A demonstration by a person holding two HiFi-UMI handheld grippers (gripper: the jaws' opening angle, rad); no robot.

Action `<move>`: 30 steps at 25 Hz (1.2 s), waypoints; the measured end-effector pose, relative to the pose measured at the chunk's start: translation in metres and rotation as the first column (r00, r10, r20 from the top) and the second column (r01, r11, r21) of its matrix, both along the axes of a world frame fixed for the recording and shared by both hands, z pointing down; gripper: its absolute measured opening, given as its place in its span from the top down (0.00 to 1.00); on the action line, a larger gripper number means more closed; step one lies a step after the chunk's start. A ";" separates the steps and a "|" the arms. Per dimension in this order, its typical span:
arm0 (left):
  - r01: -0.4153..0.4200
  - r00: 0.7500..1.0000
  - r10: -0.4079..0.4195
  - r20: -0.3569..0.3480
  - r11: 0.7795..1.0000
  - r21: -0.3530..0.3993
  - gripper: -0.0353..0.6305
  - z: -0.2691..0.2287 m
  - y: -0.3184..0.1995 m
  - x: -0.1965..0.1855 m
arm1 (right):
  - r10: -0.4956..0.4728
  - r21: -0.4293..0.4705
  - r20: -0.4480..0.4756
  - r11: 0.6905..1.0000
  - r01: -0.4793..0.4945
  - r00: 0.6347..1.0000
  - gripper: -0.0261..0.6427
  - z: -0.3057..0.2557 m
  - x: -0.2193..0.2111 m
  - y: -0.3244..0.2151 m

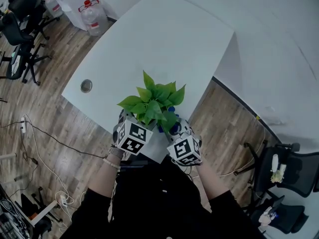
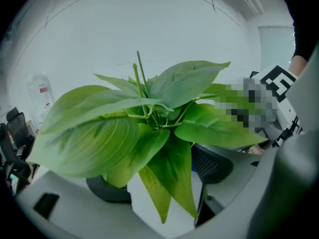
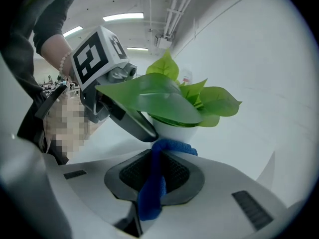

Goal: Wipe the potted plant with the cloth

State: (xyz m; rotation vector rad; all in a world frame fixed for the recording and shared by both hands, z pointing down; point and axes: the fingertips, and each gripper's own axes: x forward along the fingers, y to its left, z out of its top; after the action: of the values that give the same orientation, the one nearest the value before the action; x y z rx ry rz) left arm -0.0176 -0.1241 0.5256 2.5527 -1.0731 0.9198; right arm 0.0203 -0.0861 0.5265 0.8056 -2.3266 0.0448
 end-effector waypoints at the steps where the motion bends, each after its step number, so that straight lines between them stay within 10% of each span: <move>1: 0.002 1.000 -0.002 0.000 1.000 -0.001 0.35 0.000 0.000 0.000 | -0.001 0.003 -0.006 1.000 0.002 1.000 0.84 -0.001 0.003 -0.003; 30: -0.016 1.000 0.016 0.014 1.000 0.001 0.38 0.000 0.001 -0.005 | -0.094 0.113 -0.181 0.987 0.115 0.979 0.84 -0.020 0.014 -0.094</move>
State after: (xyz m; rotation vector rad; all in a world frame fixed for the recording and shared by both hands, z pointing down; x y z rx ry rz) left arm -0.0229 -0.1229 0.5260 2.5628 -1.0591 0.9433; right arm 0.0345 -0.1803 0.5065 0.7151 -2.2170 -0.2090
